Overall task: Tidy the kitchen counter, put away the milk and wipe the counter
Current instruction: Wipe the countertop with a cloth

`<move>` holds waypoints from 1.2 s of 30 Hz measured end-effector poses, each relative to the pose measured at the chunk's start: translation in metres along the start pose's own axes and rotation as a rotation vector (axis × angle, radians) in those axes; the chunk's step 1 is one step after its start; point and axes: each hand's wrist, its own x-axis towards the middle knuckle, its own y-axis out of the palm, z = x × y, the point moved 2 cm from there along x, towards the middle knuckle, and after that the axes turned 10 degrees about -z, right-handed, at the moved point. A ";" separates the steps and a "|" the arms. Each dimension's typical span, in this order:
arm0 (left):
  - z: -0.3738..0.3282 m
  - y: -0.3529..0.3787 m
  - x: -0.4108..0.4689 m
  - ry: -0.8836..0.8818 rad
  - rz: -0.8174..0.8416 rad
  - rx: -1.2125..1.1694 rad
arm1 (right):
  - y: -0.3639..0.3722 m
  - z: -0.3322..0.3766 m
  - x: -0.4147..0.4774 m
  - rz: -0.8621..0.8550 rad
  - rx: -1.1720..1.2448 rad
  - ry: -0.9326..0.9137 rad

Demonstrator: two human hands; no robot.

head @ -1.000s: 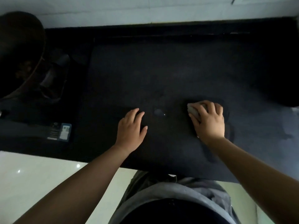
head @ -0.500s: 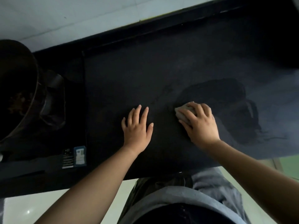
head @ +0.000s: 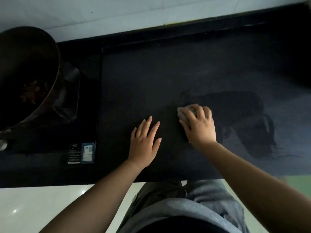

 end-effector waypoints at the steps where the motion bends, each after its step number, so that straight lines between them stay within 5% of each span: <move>1: 0.000 0.000 -0.001 -0.005 -0.004 -0.009 | -0.002 -0.002 -0.010 -0.001 -0.001 -0.045; 4: 0.001 0.001 0.000 -0.006 -0.015 -0.014 | -0.008 -0.019 -0.034 -0.030 -0.006 -0.074; 11: -0.001 0.001 0.001 0.000 0.001 0.008 | -0.026 -0.044 0.021 -0.150 0.108 0.230; 18: 0.002 0.003 0.001 0.019 -0.016 0.003 | -0.051 -0.029 -0.011 -0.116 0.121 0.041; 28: 0.002 0.004 0.000 0.029 -0.023 0.015 | 0.005 -0.004 -0.035 -0.051 -0.048 -0.059; 36: 0.000 0.007 0.000 0.028 -0.039 0.026 | -0.017 -0.039 -0.056 -0.246 -0.078 0.260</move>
